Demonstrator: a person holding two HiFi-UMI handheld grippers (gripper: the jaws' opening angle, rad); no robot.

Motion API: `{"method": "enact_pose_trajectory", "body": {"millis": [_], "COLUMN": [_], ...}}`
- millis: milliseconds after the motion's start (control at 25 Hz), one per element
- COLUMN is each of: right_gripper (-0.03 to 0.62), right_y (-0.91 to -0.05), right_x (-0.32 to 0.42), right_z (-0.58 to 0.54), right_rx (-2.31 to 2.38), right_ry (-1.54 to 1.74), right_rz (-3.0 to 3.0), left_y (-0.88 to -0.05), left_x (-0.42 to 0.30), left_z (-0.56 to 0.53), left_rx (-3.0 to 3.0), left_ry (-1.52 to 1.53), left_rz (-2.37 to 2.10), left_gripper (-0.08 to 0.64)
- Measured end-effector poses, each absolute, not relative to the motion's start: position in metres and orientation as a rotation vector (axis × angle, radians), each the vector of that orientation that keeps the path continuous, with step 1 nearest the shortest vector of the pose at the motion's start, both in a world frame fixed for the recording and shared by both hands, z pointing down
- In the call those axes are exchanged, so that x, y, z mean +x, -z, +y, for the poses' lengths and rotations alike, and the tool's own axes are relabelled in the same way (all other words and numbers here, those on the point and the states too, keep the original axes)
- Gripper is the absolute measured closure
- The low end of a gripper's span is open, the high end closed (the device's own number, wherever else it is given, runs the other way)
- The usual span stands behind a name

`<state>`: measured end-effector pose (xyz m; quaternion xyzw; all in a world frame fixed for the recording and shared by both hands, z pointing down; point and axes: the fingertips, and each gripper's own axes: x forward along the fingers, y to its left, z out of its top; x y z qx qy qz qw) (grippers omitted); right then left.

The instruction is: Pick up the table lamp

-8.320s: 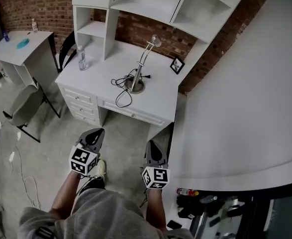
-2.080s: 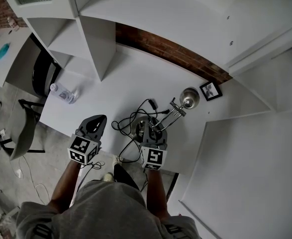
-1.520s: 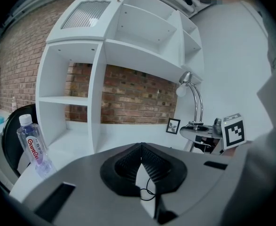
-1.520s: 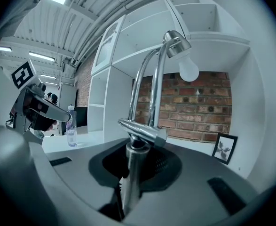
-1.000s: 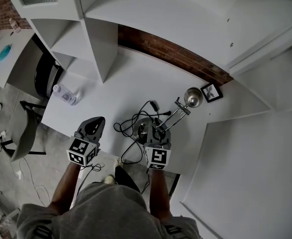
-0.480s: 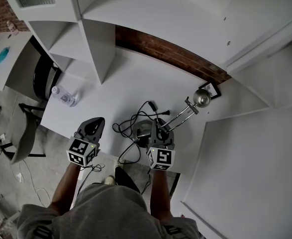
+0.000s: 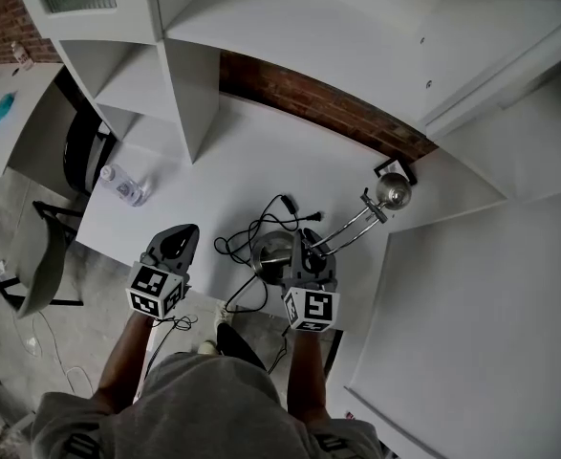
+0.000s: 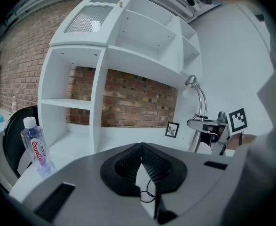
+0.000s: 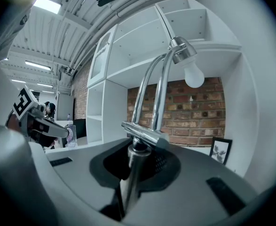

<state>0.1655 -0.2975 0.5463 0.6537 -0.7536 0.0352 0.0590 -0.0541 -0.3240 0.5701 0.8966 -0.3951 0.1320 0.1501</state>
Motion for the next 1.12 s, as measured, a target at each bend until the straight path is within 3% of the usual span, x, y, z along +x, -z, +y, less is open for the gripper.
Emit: {"method": "enact_pose_trajectory", "body": {"millis": [1120], "right_gripper": [0.535], "right_y": [-0.478], "right_x": [0.136], "right_z": [-0.176], "right_rx": [2.074], "right_ry": [-0.046], "right_rz": [-2.226], "left_y": [-0.517], "left_x": [-0.073], "left_z": [-0.241], "left_rx": [2.727], "left_ry": [-0.291], "left_rz": [-1.042], "left_gripper": [0.555]}}
